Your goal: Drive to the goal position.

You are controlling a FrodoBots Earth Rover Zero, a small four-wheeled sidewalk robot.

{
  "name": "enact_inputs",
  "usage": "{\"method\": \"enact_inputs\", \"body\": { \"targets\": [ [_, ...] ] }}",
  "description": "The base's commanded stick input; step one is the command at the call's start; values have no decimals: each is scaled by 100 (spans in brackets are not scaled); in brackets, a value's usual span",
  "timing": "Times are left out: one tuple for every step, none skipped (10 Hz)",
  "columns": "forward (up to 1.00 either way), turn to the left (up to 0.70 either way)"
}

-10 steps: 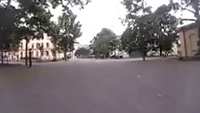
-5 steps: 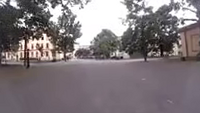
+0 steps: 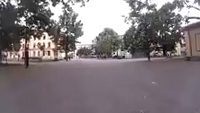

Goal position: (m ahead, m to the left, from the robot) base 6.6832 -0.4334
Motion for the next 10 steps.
{"method": "enact_inputs", "body": {
  "targets": [
    [60, 0],
    [60, 0],
    [60, 0],
    [60, 0],
    [60, 0],
    [60, 0],
    [60, 0],
    [60, 0],
    [60, 0],
    [60, 0]
  ]
}}
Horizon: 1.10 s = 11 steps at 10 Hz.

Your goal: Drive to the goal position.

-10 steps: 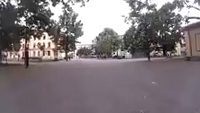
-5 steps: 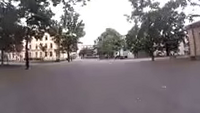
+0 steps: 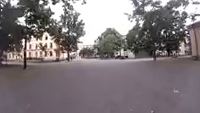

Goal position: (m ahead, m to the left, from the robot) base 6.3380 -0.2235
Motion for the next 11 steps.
{"method": "enact_inputs", "body": {
  "targets": [
    [60, 0],
    [60, 0],
    [60, 0],
    [60, 0],
    [60, 0],
    [60, 0],
    [60, 0],
    [60, 0],
    [60, 0],
    [60, 0],
    [60, 0]
  ]
}}
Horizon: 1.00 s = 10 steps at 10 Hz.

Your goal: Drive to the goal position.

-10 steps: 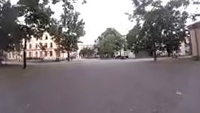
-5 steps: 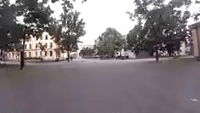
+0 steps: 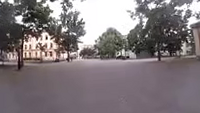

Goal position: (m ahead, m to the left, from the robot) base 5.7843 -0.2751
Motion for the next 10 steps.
{"method": "enact_inputs", "body": {
  "targets": [
    [60, 0],
    [60, 0],
    [60, 0],
    [60, 9],
    [60, 15],
    [60, 15],
    [60, 15],
    [60, 15],
    [60, 15],
    [60, 15]
  ]
}}
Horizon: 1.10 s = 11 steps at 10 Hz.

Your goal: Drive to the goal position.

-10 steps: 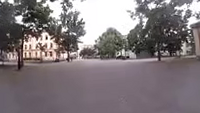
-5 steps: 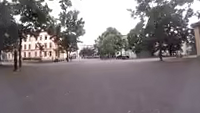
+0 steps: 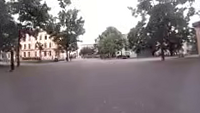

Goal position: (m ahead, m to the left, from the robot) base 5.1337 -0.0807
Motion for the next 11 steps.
{"method": "enact_inputs", "body": {
  "targets": [
    [60, 5],
    [60, 0],
    [60, 0],
    [60, 0],
    [60, 0],
    [60, 0],
    [60, 0],
    [60, 0],
    [60, 0],
    [60, 0],
    [60, 0]
  ]
}}
